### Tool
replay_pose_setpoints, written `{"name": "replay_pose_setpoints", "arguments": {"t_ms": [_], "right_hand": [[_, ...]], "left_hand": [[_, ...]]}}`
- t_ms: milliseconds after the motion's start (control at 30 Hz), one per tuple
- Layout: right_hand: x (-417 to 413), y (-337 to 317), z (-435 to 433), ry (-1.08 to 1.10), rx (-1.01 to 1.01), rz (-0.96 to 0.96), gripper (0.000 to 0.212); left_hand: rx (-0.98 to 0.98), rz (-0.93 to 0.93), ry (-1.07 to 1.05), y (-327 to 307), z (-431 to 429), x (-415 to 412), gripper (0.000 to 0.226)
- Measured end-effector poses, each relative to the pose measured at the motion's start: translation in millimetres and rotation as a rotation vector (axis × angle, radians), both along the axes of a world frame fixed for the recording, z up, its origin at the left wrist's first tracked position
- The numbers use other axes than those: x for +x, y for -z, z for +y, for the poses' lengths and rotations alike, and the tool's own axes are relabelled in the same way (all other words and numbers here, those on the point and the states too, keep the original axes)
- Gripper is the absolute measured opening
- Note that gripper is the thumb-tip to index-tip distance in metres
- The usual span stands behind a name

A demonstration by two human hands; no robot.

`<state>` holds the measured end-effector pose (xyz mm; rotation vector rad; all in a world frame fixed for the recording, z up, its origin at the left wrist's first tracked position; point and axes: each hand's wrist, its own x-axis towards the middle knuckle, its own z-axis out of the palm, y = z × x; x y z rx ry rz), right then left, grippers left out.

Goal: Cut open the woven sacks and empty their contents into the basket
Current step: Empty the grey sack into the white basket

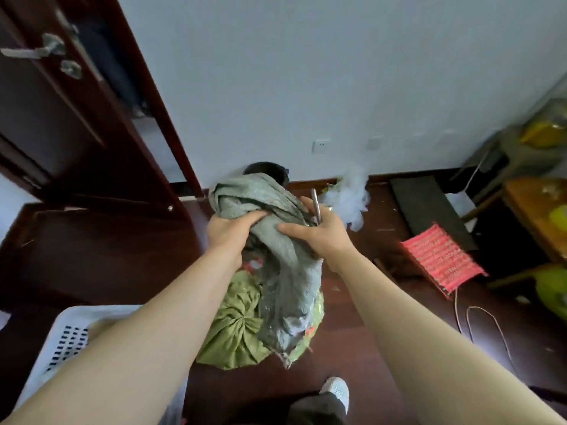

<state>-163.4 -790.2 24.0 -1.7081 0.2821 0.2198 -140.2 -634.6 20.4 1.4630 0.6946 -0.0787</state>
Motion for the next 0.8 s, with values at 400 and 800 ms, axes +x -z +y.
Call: {"name": "replay_pose_setpoints", "arguments": {"t_ms": [400, 800], "right_hand": [[33.8, 9.0, -241.8, 0.557, 0.460, 0.019, 0.088], [135.1, 14.2, -383.3, 0.765, 0.679, -0.082, 0.058]], "left_hand": [[-0.434, 0.317, 0.400, -7.5, -271.3, 70.0, 0.061], [-0.601, 0.419, 0.828, 2.6, -423.0, 183.7, 0.042]]}}
